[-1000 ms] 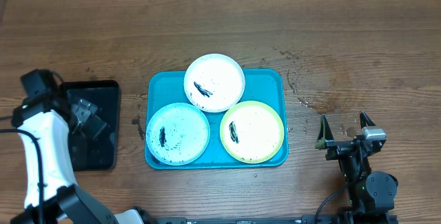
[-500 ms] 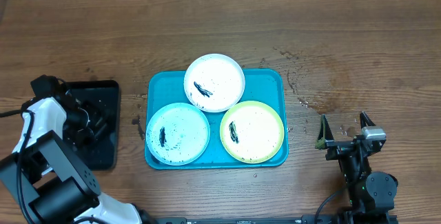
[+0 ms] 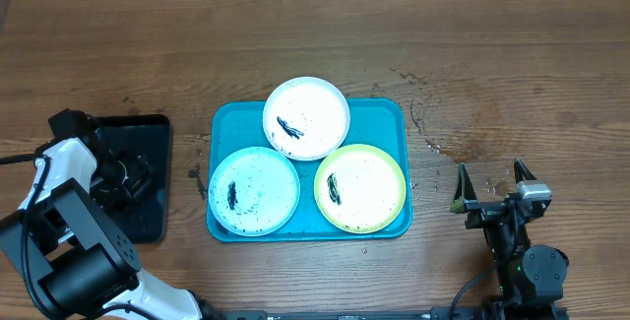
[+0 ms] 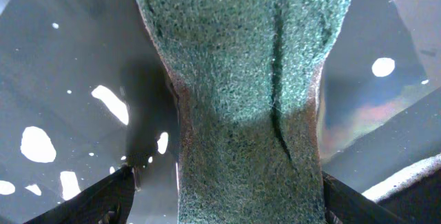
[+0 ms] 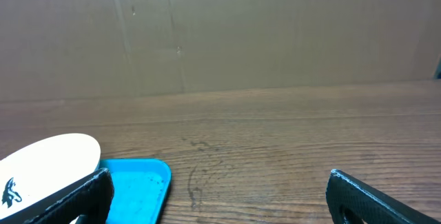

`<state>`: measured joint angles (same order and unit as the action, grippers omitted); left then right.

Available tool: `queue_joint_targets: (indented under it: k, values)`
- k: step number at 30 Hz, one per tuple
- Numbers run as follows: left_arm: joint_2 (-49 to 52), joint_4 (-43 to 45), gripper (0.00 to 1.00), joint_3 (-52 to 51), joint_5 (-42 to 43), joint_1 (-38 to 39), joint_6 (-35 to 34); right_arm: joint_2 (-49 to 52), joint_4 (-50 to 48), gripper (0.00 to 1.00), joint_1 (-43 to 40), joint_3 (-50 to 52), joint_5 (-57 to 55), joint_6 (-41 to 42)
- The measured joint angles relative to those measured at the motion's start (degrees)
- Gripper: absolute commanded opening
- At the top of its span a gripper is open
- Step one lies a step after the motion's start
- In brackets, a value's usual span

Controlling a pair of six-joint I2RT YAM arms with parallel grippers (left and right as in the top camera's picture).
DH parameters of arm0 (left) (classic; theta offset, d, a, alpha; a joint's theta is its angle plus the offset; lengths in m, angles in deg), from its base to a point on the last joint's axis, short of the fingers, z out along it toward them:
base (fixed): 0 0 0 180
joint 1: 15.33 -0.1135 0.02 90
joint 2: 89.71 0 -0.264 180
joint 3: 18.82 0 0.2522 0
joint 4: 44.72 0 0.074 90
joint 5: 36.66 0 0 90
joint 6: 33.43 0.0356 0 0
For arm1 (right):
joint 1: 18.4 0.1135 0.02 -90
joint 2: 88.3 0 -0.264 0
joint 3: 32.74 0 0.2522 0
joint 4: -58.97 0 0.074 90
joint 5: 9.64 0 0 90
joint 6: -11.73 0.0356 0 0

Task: Clean dirty plates on tray and stack at the side
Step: 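Dip and swish the green sponge in the basin water with left gripper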

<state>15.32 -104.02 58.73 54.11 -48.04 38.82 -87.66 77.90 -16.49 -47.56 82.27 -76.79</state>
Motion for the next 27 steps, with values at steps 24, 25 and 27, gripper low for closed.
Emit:
queue_joint_targets:
  k: [24, 25, 27]
  values:
    - [0.0, 6.0, 0.34, -1.8, -1.7, 0.0, 0.8, 0.0, 0.0, 1.00, 0.0, 0.0, 0.0, 0.0]
    - [0.0, 6.2, 0.47, -1.8, -1.7, 0.0, 0.9, 0.0, 0.0, 1.00, 0.0, 0.0, 0.0, 0.0]
    - [0.0, 7.0, 0.84, -1.9, -1.5, 0.0, 1.0, 0.0, 0.0, 1.00, 0.0, 0.0, 0.0, 0.0]
